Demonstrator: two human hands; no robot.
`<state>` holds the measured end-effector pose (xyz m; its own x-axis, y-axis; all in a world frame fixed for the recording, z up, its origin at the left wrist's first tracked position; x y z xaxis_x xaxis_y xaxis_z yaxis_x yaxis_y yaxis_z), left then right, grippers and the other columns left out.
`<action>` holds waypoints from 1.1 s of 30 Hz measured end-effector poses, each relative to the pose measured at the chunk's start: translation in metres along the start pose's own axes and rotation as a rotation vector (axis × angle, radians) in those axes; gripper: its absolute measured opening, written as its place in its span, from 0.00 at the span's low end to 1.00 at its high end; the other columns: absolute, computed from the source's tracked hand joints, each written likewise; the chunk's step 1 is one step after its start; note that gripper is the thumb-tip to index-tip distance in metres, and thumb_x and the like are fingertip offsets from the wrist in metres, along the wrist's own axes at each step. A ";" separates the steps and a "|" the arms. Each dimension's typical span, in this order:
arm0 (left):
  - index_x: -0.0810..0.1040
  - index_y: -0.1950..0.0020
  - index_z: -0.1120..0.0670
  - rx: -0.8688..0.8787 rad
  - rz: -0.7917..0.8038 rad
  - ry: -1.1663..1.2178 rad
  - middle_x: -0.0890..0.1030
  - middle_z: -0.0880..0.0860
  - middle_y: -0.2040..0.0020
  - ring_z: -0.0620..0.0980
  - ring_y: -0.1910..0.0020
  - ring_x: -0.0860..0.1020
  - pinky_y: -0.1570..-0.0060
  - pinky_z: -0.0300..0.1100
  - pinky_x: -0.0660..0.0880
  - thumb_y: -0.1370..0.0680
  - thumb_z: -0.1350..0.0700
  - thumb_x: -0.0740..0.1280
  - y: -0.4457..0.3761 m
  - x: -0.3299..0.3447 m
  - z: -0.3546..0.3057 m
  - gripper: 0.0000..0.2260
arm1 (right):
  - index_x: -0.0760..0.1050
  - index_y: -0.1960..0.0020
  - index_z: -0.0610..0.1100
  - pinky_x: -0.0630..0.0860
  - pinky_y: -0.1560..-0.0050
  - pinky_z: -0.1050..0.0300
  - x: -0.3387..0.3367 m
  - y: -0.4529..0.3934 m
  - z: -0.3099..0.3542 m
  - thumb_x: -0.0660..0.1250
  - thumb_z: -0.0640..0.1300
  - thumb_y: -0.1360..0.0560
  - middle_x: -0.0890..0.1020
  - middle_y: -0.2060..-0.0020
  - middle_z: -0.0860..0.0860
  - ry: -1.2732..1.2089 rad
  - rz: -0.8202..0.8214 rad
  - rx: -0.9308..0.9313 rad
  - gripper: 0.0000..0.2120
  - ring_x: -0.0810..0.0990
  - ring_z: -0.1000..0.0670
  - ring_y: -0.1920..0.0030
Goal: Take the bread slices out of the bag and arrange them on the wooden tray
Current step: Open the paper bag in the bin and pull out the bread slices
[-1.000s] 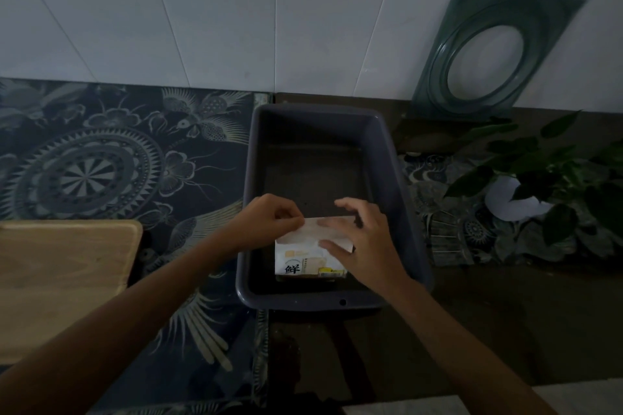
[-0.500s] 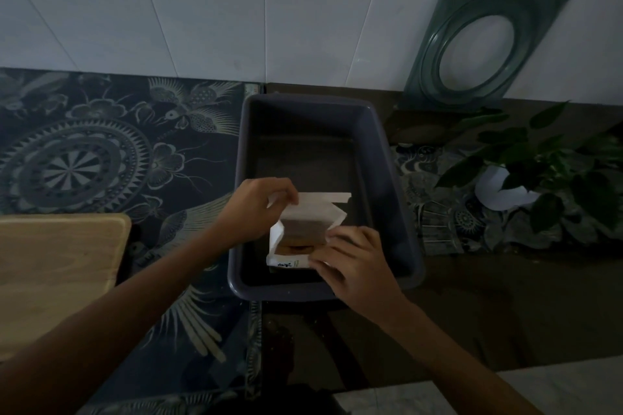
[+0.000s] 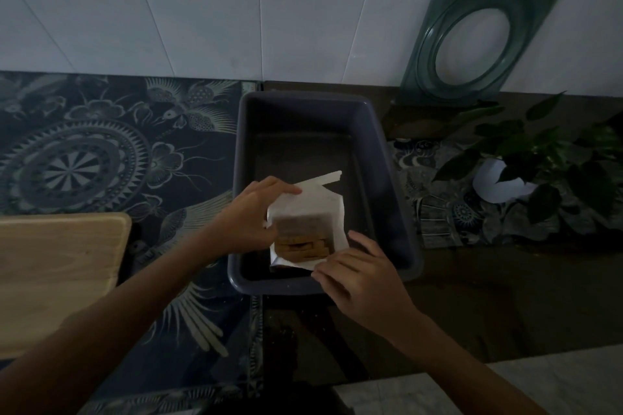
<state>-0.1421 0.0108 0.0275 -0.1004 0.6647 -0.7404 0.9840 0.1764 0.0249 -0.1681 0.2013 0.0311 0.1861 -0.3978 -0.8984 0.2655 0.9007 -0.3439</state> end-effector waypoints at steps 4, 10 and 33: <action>0.67 0.25 0.48 0.016 0.080 -0.002 0.69 0.44 0.34 0.49 0.36 0.70 0.37 0.48 0.73 0.29 0.54 0.73 0.007 0.006 -0.005 0.34 | 0.85 0.48 0.46 0.73 0.36 0.54 -0.012 -0.022 0.005 0.64 0.49 0.17 0.87 0.51 0.53 -0.030 0.024 0.005 0.12 0.84 0.53 0.48; 0.65 0.22 0.47 0.022 0.110 0.023 0.68 0.44 0.32 0.43 0.41 0.67 0.43 0.37 0.66 0.33 0.44 0.66 0.011 0.011 -0.012 0.38 | 0.80 0.39 0.46 0.82 0.48 0.50 0.016 -0.075 -0.006 0.65 0.44 0.19 0.85 0.47 0.48 0.019 0.439 0.107 0.10 0.84 0.47 0.48; 0.69 0.24 0.46 0.119 -0.092 0.248 0.72 0.43 0.33 0.35 0.38 0.74 0.46 0.33 0.77 0.23 0.58 0.68 0.010 0.001 0.005 0.28 | 0.67 0.29 0.40 0.71 0.34 0.47 0.112 -0.086 -0.017 0.61 0.49 0.17 0.76 0.34 0.41 0.297 0.786 0.091 0.21 0.76 0.41 0.36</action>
<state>-0.1312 0.0095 0.0240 -0.2087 0.8097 -0.5485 0.9779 0.1679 -0.1243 -0.1859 0.0821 -0.0443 0.0954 0.4129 -0.9058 0.2408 0.8733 0.4234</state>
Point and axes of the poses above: each hand's wrist, its own y-axis away from the middle knuckle, its own x-axis out of the palm, z = x × y, the point moved 8 cm from there along -y, towards the middle knuckle
